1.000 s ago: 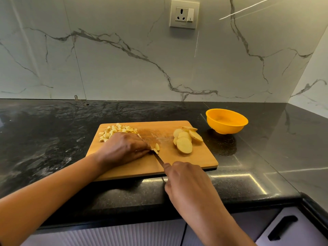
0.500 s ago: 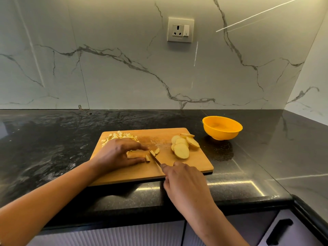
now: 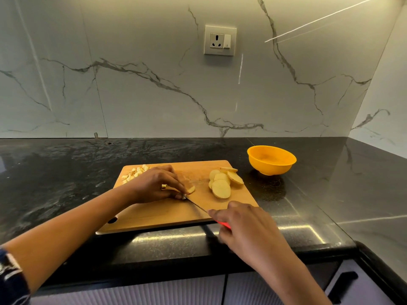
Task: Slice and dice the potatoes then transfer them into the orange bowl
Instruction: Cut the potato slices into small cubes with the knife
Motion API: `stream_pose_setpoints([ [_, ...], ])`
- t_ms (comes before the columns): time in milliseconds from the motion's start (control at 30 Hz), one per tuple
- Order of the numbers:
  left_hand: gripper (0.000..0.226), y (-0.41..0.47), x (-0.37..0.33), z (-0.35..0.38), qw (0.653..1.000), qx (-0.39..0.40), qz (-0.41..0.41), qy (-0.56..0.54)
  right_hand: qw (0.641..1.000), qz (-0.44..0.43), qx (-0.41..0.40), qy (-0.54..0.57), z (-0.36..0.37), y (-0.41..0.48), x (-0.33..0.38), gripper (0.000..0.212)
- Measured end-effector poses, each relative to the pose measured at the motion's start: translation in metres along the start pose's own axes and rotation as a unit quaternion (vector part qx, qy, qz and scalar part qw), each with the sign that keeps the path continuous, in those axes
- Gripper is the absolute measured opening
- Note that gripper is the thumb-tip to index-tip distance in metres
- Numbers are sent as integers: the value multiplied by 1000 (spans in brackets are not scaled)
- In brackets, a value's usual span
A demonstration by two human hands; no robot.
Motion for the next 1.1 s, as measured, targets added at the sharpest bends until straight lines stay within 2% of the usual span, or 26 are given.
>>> stream_pose_setpoints([
  [200,37,-2,2,1,1000,-19,2,25,1000,25,-2,6,-16,-2,-21,43],
  [300,39,2,2,1,999,-4,5,46,1000,25,-5,6,-15,-3,-21,43],
  [400,49,13,5,3,992,111,-46,32,1000,25,-11,-3,-12,-3,-18,43],
  [467,43,20,7,6,980,191,-56,19,1000,24,-14,-3,-9,-2,-17,44],
  [533,36,24,9,8,973,224,-48,18,1000,23,-12,-4,-6,-2,-16,45],
  [633,31,25,10,7,976,210,-42,36,1000,22,-11,-7,-2,-3,-16,45],
  [733,49,19,7,4,985,162,-41,54,1000,21,-18,-7,0,-6,-17,45],
  [867,59,6,1,2,993,78,-30,84,999,23,-27,-7,0,-5,-16,45],
  [1000,61,-5,-9,4,987,29,-38,154,999,23,-33,-9,5,-3,-12,46],
  [1100,51,-7,-12,6,987,17,-80,135,999,23,-36,-7,9,-3,-12,47],
])
Point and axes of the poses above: each hand's wrist, its own y-axis towards the middle knuckle, its own z-axis out of the palm, x = y × z, the point moved 5 cm from there along y, towards the middle knuckle, and after that the axes turned 11 degrees about y, right-handed, at the moved point
